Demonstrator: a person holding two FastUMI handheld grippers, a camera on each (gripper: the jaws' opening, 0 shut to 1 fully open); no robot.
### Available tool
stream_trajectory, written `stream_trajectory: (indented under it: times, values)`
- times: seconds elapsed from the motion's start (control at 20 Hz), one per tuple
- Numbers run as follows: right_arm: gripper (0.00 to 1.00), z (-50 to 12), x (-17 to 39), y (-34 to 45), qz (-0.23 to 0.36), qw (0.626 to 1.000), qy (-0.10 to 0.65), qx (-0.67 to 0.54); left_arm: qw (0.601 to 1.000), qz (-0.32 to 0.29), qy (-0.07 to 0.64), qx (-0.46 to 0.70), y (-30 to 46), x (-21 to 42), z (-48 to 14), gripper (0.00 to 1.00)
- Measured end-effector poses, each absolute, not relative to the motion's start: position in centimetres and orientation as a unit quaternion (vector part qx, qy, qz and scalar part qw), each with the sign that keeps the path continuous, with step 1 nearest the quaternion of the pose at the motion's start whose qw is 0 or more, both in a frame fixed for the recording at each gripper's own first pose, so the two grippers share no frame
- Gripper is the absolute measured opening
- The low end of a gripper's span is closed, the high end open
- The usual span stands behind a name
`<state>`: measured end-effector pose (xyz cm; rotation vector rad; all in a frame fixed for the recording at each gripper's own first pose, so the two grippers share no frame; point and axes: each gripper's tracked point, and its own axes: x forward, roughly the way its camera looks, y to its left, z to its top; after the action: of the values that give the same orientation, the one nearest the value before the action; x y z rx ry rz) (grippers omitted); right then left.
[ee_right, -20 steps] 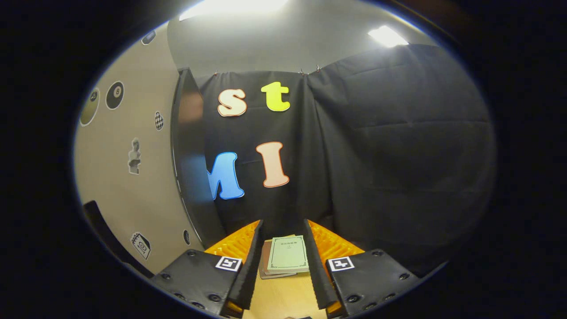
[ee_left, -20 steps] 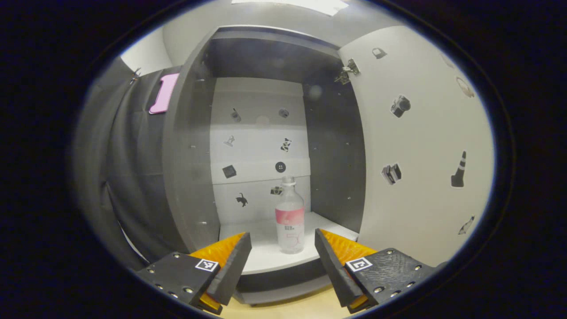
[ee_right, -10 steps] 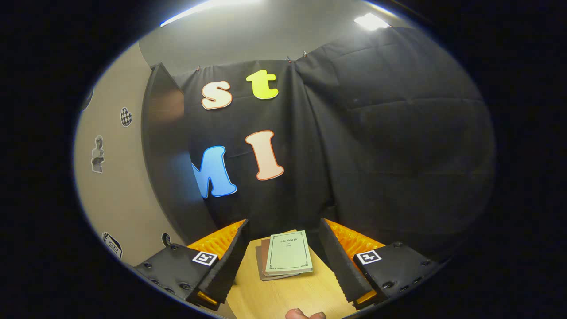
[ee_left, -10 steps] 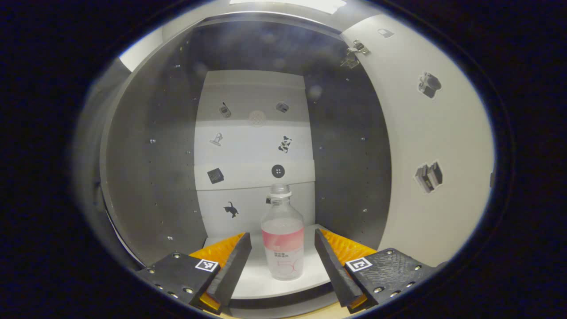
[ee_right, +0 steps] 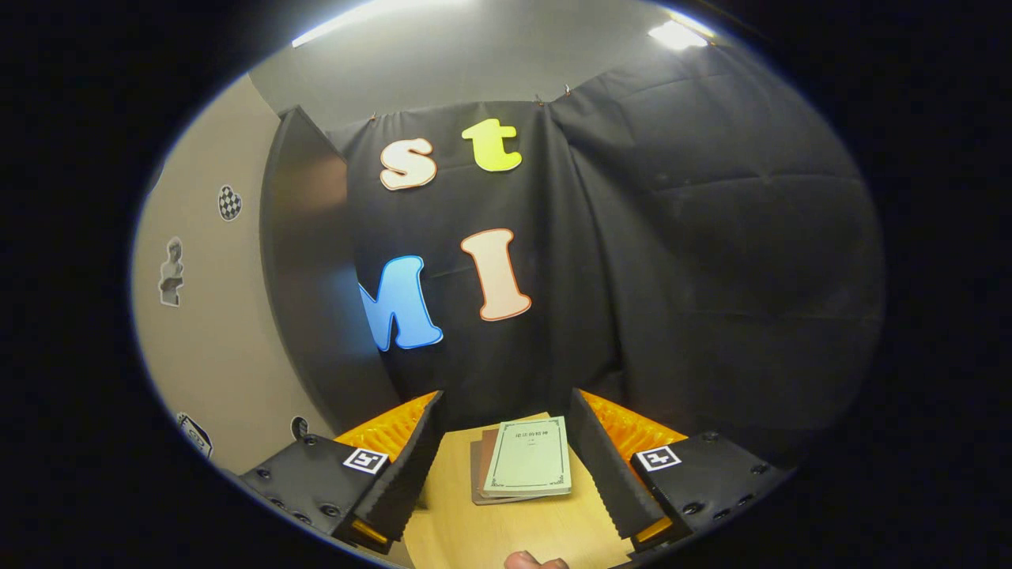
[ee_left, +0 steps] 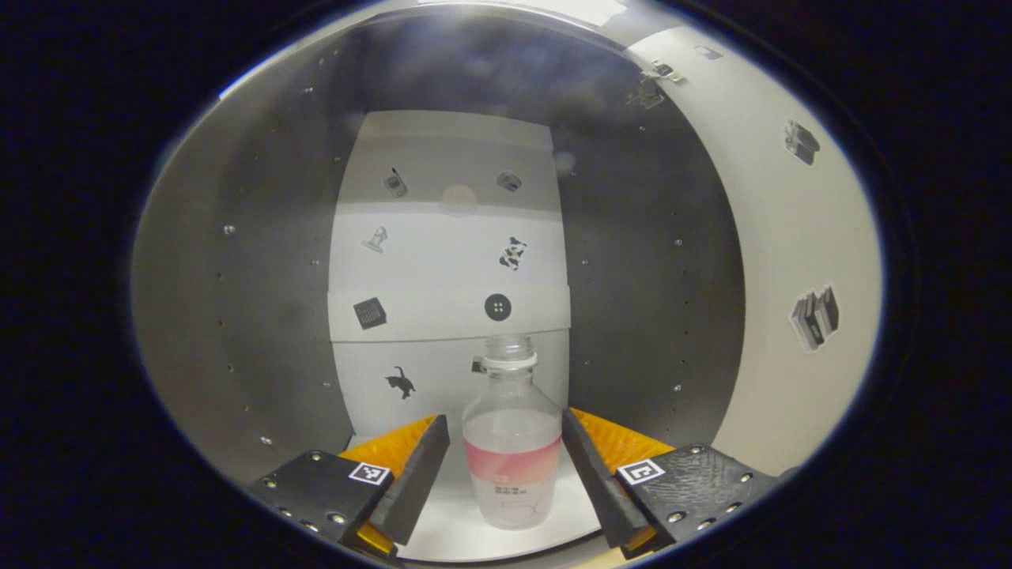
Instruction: Open the cabinet door with the right hand, grasp the bottle in the cabinet with the left hand and place it on the coaster, then close the cabinet door with the right hand.
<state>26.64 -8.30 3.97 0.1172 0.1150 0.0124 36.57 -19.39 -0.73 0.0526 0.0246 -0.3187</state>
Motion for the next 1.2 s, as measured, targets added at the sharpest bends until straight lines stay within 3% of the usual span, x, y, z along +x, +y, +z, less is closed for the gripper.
stream_trajectory:
  times: [0.4, 0.45, 0.5, 0.6, 1.2]
  values:
    - [0.98, 3.2, 26.8, -9.5, 0.006, 0.996, 0.069, 0.064, 0.987, -0.157, 0.020, 0.004, -19.4, 36.9, -1.4, 0.87]
    - [0.98, 3.1, 26.7, -9.5, 0.006, 0.995, 0.070, 0.065, 0.987, -0.160, 0.018, 0.008, -19.7, 37.0, -1.4, 0.90]
    - [0.98, 2.8, 26.7, -9.5, 0.007, 0.995, 0.073, 0.065, 0.987, -0.157, 0.017, 0.014, -19.7, 36.8, -1.2, 0.87]
    - [0.98, 2.6, 26.7, -9.7, 0.007, 0.995, 0.075, 0.064, 0.986, -0.161, 0.021, 0.027, -20.1, 36.8, -1.4, 0.72]
    - [0.98, 3.1, 26.2, -10.4, 0.012, 0.996, 0.067, 0.066, 0.989, -0.146, 0.001, 0.032, -18.3, 34.3, -0.4, 0.72]
